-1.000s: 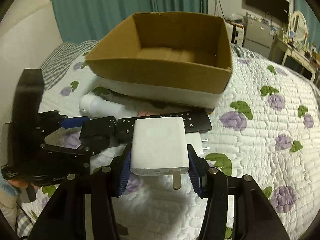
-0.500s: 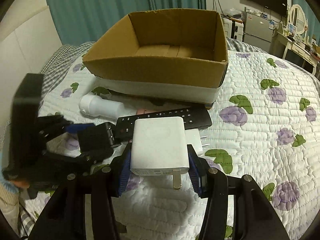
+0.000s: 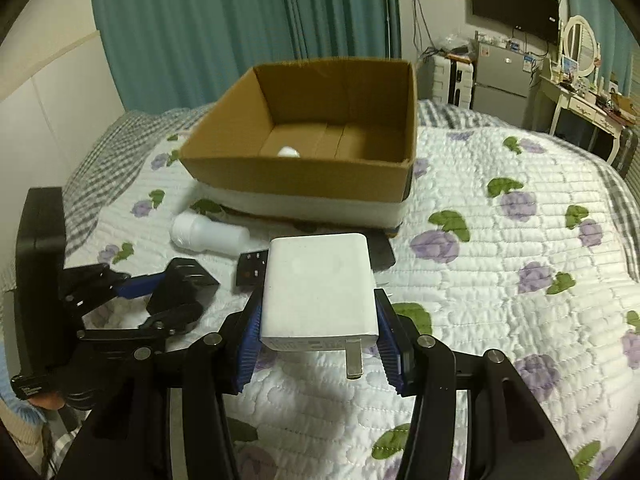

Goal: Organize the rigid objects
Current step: 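Carry the power bank and charger over the box and open both grippers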

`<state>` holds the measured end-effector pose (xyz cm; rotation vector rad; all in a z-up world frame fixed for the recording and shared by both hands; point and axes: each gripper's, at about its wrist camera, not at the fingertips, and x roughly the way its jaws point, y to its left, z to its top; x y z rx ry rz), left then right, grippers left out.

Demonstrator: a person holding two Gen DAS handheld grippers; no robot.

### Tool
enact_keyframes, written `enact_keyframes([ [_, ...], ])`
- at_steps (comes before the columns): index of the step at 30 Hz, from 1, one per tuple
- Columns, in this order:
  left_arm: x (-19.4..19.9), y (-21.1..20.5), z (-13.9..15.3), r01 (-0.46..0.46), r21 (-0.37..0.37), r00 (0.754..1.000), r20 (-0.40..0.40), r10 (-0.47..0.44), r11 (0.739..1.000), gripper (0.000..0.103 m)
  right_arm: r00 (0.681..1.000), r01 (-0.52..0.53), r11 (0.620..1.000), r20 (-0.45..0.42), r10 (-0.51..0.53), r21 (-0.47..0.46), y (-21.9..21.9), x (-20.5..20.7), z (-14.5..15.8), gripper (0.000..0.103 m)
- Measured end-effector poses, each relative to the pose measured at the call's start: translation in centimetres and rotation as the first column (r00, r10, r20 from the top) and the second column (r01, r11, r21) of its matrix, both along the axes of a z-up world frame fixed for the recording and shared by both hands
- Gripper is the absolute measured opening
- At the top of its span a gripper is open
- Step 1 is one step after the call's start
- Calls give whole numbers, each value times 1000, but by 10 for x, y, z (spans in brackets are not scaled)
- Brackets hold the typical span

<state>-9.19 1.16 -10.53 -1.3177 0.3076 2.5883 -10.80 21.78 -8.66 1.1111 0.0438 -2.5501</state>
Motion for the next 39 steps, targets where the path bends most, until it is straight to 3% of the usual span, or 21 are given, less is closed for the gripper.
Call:
enact_keyframes([
  [5,15,-4,26,-30,34,998,-59,32,999,40,999,-11,1000,-41,10,-13,1,8,20,50],
  [10,15,-1,75,-40,73,984,-168,52,997,40,996,-32,999,-87,28,-38,3,4,45,50],
  [19,-58,12,143,-47,142,948,-305,89,989,40,977,-46,998,-209,37,-35,6,-57,87,50],
  [24,-115,21,132,-60,134,956,-277,95,989,40,972,-46,999,-232,42,-15,7,-105,88,50],
  [29,-162,31,91,-66,125,977,-195,90,990,40,977,-45,999,-210,46,6,9,-138,69,50],
  [36,-179,40,53,-62,110,987,-143,77,992,40,984,-50,998,-168,55,34,11,-155,49,50],
  [39,-174,42,55,-47,95,981,-184,64,994,43,983,-54,998,-172,60,41,8,-158,49,50],
])
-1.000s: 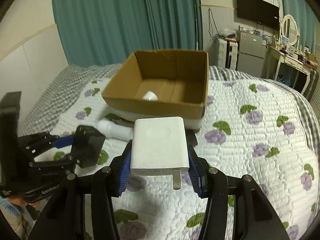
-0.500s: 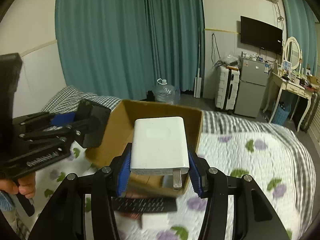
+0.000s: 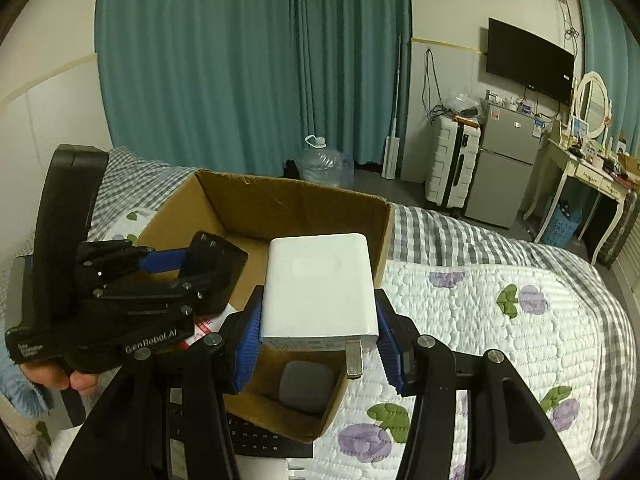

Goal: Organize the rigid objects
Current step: 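Carry the power bank and charger over the box and open both grippers, then withdraw both grippers from the box toward the remaining items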

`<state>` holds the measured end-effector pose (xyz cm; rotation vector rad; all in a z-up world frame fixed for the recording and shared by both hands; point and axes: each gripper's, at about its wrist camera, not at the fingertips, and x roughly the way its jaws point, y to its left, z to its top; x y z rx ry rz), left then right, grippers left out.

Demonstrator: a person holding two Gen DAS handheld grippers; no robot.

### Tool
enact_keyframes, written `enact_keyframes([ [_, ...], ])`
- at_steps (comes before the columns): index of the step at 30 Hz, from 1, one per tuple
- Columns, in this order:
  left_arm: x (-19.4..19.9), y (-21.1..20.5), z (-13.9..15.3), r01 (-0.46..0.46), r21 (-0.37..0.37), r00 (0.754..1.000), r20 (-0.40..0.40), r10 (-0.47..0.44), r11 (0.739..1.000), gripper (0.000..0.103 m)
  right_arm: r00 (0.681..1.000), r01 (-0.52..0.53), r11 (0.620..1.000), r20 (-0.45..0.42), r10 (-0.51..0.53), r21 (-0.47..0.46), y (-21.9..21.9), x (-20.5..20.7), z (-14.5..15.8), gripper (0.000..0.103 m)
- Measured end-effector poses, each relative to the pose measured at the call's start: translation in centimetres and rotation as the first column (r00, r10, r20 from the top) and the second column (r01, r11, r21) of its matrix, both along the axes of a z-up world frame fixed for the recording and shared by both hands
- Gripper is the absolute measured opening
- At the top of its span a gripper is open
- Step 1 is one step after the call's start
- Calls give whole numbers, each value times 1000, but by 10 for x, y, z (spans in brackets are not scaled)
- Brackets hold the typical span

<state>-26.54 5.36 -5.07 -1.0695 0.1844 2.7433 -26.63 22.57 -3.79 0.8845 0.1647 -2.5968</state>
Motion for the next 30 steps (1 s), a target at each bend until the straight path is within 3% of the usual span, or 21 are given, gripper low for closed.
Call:
enact_keyframes([
  [3,8,-3,10,-15,-14,999,-44,14,1000,56,1000,0,1000,-1,0,2,-5,-4,1,50],
  [13,24,-28,24,-85,15,995,-47,86,996,56,1000,15,1000,-1,-15,4,-27,-27,-14,53],
  [14,28,-30,25,-94,17,994,-48,95,995,56,1000,21,1000,-5,-21,12,-29,-23,-14,61],
  [15,32,-32,27,-101,19,994,-48,101,995,56,1000,24,1000,-18,-24,17,-29,-19,-13,78],
  [16,38,-34,30,-105,24,993,-50,106,994,56,999,20,1000,-28,-19,15,-28,-13,-9,81],
  [20,61,-39,49,-105,56,992,-62,108,993,56,999,32,999,-43,-31,20,-24,12,14,81],
  [30,145,-40,112,-110,56,976,-183,119,992,56,991,84,996,-106,-80,31,-5,99,74,88],
])
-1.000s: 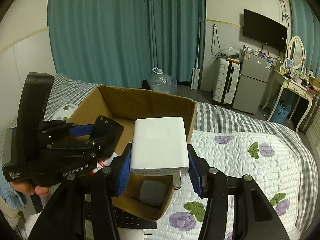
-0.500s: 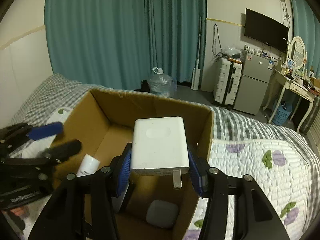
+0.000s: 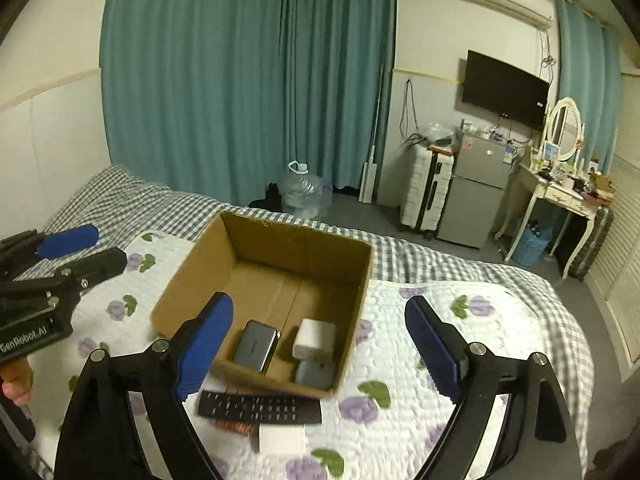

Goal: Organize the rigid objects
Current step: 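Withdraw both grippers from the box toward the remaining items, then grasp the black remote with the left gripper while the right grasps another white charger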

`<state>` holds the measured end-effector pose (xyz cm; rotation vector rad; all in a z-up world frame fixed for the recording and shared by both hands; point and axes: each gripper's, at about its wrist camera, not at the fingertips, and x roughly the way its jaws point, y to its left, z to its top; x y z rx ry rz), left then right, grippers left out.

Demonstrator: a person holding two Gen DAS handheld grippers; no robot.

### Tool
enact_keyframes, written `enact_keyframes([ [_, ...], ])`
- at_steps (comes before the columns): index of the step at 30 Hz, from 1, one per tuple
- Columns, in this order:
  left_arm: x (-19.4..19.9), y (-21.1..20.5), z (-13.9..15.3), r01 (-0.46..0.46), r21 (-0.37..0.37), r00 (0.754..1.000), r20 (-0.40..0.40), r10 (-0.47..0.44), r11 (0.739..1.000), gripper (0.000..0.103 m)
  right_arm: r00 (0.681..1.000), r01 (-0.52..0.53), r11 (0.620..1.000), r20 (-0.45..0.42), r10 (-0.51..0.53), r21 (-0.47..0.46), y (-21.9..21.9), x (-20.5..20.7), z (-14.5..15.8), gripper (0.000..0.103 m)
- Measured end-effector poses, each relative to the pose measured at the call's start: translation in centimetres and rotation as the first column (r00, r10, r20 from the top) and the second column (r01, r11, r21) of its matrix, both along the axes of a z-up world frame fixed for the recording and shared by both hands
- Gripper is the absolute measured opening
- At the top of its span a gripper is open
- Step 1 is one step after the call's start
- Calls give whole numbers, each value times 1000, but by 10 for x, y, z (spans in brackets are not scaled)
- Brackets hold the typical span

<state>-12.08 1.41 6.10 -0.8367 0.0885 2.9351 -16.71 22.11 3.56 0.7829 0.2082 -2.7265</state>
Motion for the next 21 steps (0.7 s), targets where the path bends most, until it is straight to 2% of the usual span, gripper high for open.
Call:
enact_keyframes([
  [5,31,-6,2,-24,-6,1000,-19,24,1000,56,1000,-7,1000,0,7,29,-3,34,-5,88],
  [10,48,-16,-20,-53,-9,999,-14,53,999,56,999,0,1000,32,0,18,1,54,-38,88],
  [13,49,-20,-45,-71,-11,997,20,71,997,56,997,18,1000,77,-19,15,4,52,-75,88],
  [16,41,-20,-76,-73,-12,995,69,74,997,56,987,17,1000,160,-18,6,5,43,-113,88],
  [19,29,-22,-110,-71,-16,988,135,72,997,56,965,3,999,261,-17,52,-2,26,-153,88],
  [21,21,-23,-132,-62,-24,982,177,66,998,56,954,-9,998,298,-12,68,-8,18,-170,88],
])
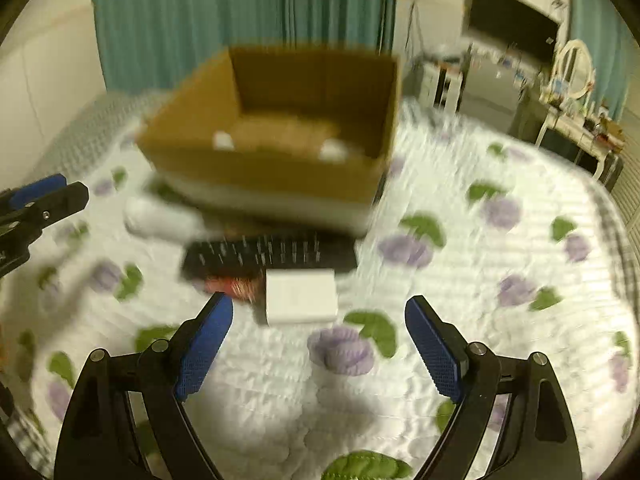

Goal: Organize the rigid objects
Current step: 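Grasp the black remote with the left gripper while the right grasps another white charger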

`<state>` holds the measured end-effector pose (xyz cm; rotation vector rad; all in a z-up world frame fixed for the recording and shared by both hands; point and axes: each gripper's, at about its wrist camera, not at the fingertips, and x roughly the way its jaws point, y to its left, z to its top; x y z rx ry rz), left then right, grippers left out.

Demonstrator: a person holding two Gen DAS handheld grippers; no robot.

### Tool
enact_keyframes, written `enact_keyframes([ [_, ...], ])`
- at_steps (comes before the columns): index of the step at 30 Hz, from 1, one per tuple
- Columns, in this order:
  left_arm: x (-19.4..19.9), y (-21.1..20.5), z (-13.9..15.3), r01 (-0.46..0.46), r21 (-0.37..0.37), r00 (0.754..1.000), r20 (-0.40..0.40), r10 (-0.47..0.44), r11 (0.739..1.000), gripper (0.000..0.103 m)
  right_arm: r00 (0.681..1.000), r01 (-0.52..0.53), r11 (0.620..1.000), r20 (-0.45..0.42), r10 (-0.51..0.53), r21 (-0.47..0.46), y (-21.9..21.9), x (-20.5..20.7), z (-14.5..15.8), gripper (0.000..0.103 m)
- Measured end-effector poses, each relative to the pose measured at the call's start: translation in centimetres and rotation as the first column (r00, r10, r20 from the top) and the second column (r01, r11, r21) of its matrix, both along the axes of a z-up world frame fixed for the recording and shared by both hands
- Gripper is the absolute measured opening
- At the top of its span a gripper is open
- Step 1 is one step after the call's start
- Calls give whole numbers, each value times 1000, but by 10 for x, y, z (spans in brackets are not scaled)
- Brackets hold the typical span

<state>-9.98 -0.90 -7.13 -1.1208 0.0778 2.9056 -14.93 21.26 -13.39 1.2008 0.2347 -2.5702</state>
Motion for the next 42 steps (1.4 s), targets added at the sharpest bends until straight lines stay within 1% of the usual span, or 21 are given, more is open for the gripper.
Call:
enact_keyframes([
  [4,-9,1,-31,31,-1,998,61,-30,1000,56,998,1,1000,69,0,-12,-8,-24,-21,88],
  [6,-12,2,-38,46,1,996,78,-46,999,56,995,0,1000,98,2,-20,-8,-31,-29,88],
  [8,-16,4,-43,67,4,993,93,-67,998,56,992,0,1000,124,1,-13,-10,-37,-36,85],
  [9,-19,5,-44,72,0,993,97,-71,997,56,990,-1,1000,143,1,-2,-11,-39,-40,82],
  [10,-20,7,-45,76,-4,992,100,-75,997,56,988,-3,1000,152,2,7,-12,-39,-43,77],
  [11,-21,8,-46,83,-5,991,104,-82,997,56,987,-4,1000,160,2,17,-12,-39,-45,76],
  [14,-24,14,-47,101,-16,989,111,-98,995,56,988,9,1000,155,-9,7,-6,-36,-44,69],
  [16,-25,18,-46,119,-23,986,116,-116,993,56,988,16,1000,154,-16,-1,-1,-32,-41,68],
  [18,-26,26,-42,151,-36,983,113,-146,988,56,991,19,1000,133,-19,5,4,-25,-35,68],
  [22,-33,44,-37,226,-49,969,115,-219,973,56,996,43,999,79,-41,-19,24,-12,-13,68],
  [25,-45,63,-42,287,-53,951,136,-278,956,56,997,66,997,48,-64,-29,40,-9,1,68],
  [27,-54,74,-48,334,-34,932,159,-325,942,56,996,87,996,31,-86,-37,48,-10,6,68],
  [28,-59,79,-52,354,-25,922,181,-344,935,56,995,102,994,28,-101,-48,55,-10,8,68],
  [29,-65,85,-58,375,-27,909,206,-362,927,56,994,110,992,32,-108,-57,54,-15,10,68],
  [30,-67,91,-62,380,-46,907,213,-363,924,56,993,114,991,41,-111,-72,55,-19,11,68],
  [32,-73,97,-65,378,-95,911,213,-352,921,57,992,116,989,58,-111,-91,53,-28,11,68],
  [35,-82,105,-67,394,-121,907,213,-364,911,59,992,115,987,69,-108,-109,51,-31,10,68],
  [37,-85,113,-72,405,-171,905,216,-367,898,60,992,114,986,71,-105,-126,52,-32,11,68],
  [39,-88,123,-77,418,-239,903,212,-373,876,62,992,115,984,74,-105,-136,52,-31,10,68],
  [41,-91,126,-78,418,-248,904,211,-373,874,62,991,120,983,81,-109,-139,54,-31,8,68],
  [42,-91,125,-77,420,-240,903,210,-375,875,62,990,123,982,85,-112,-140,54,-31,8,68],
])
